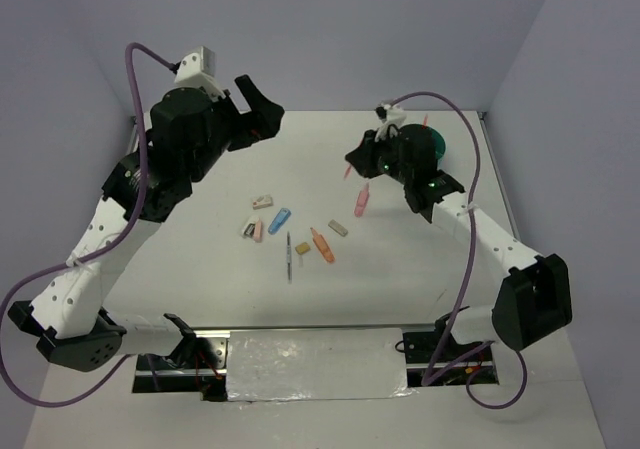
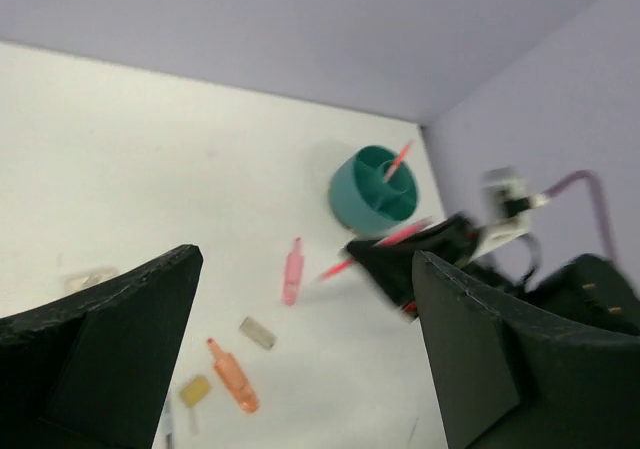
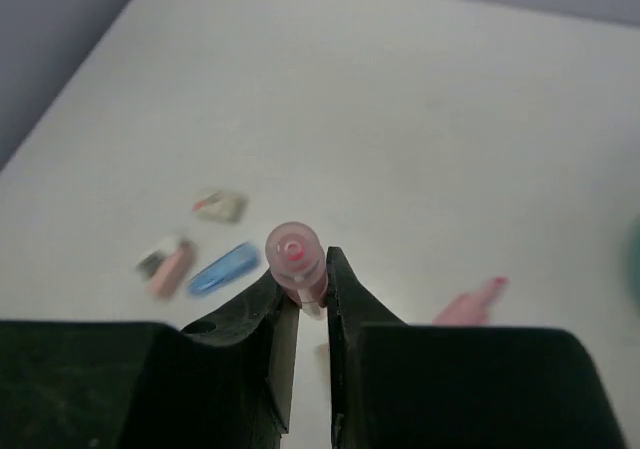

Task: Sort the stationery into containers
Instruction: Close the pen cap on the pen, then place the pen in the storage box.

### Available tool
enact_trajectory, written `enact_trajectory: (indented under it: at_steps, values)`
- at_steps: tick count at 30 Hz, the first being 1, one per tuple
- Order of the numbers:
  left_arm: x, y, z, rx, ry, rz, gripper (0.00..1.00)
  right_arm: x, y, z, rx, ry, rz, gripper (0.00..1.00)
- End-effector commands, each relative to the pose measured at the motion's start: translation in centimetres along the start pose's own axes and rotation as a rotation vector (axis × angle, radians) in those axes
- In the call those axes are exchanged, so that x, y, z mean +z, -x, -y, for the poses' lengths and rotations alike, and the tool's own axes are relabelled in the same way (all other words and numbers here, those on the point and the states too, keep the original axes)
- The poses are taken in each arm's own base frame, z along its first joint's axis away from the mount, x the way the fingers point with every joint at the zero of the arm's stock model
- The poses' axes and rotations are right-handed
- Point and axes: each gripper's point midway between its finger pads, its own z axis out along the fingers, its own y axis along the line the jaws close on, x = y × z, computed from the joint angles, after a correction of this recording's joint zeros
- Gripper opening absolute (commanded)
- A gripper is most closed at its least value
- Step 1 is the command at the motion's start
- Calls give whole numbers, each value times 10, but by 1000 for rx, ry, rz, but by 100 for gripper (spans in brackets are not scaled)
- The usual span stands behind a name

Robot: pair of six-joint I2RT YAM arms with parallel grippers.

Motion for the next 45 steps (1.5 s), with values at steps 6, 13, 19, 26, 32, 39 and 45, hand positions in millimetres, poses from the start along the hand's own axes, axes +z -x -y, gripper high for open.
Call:
enact_trajectory:
  at_steps: [6, 13, 19, 26, 32, 39, 45]
  values:
    - [14, -136, -73, 94, 106, -457, 99, -31, 113, 182, -87, -604, 322, 0]
    - [-6, -195, -103, 88, 97, -594, 99, -30, 126, 263, -98, -750, 332, 0]
    - [-12, -201, -117, 140, 139, -627, 99, -16, 118, 289, -78, -752, 302, 0]
    - [-10, -198, -119, 139, 163, -626, 99, 0, 91, 300, -41, -737, 241, 4]
    - [-11, -204, -124, 131, 176, -635, 99, 2, 63, 303, -8, -743, 189, 15]
    - [-10, -199, -123, 120, 168, -622, 99, -9, 55, 298, -9, -757, 168, 50]
    - [-10, -189, -135, 116, 227, -590, 99, -34, 97, 277, 13, -725, 240, 67]
